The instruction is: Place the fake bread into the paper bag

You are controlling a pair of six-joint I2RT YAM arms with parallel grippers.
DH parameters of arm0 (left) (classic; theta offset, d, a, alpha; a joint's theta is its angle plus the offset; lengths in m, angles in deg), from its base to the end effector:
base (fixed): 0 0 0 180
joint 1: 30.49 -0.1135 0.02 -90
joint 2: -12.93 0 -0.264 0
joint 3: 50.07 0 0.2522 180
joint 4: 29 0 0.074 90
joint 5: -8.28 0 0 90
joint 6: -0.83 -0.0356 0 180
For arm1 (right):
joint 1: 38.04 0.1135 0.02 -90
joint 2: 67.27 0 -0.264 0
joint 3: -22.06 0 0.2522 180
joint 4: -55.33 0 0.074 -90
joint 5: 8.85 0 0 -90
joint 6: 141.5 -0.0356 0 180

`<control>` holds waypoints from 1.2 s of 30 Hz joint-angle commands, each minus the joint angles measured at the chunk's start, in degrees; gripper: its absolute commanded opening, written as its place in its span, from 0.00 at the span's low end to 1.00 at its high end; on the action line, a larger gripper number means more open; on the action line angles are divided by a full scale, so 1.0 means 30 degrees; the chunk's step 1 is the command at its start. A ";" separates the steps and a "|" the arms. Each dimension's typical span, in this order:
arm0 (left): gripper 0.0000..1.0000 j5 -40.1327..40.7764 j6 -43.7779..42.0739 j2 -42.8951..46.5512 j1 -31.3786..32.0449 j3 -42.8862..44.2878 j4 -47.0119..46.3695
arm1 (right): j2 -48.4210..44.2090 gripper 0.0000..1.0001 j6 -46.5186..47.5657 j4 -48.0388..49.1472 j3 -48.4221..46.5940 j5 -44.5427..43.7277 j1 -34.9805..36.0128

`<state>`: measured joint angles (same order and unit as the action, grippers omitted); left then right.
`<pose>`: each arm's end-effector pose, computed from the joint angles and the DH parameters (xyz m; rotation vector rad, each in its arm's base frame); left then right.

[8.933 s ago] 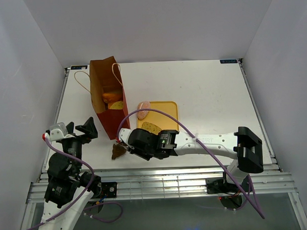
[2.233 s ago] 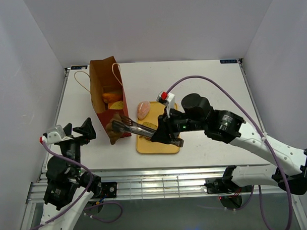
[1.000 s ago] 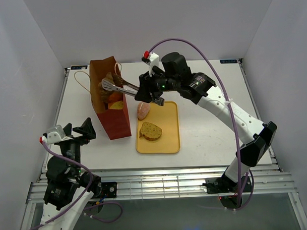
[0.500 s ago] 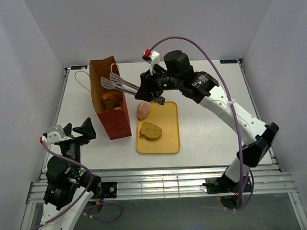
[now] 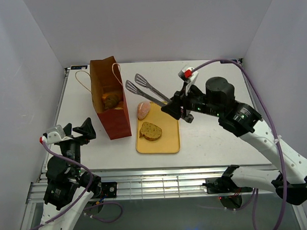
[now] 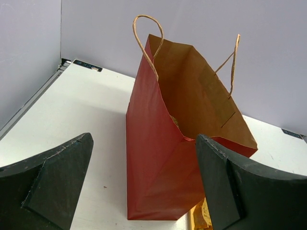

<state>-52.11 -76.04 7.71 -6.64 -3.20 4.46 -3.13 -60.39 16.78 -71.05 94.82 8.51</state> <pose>0.0523 -0.0039 0.3201 -0.2914 1.4190 -0.1599 0.1538 0.1746 0.4551 -0.7594 1.6575 0.9057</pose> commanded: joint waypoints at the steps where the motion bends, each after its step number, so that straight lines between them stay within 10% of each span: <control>1: 0.98 0.0209 -0.0010 -0.0313 0.0104 -0.0018 0.0141 | -0.2038 0.53 -0.0026 0.1877 0.2741 -0.4892 -0.0046; 14: 0.98 -0.0024 -0.0010 -0.0664 0.0104 -0.0018 0.0141 | -0.6966 0.61 -0.1930 0.4219 1.4346 -1.3930 -0.1684; 24: 0.98 -0.0142 -0.0039 -0.0723 0.0104 -0.0018 0.0112 | -0.4595 0.62 -0.2985 0.9054 1.7953 -1.1065 -0.6721; 36: 0.98 -0.0347 -0.0039 -0.0577 0.0104 -0.0048 0.0024 | -0.0318 0.70 -0.2927 1.1839 1.7897 -1.0387 -0.7224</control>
<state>-52.37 -76.06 6.38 -6.64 -3.20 4.46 -5.84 -68.91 46.76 -16.12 63.37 -12.91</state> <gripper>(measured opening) 0.979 0.697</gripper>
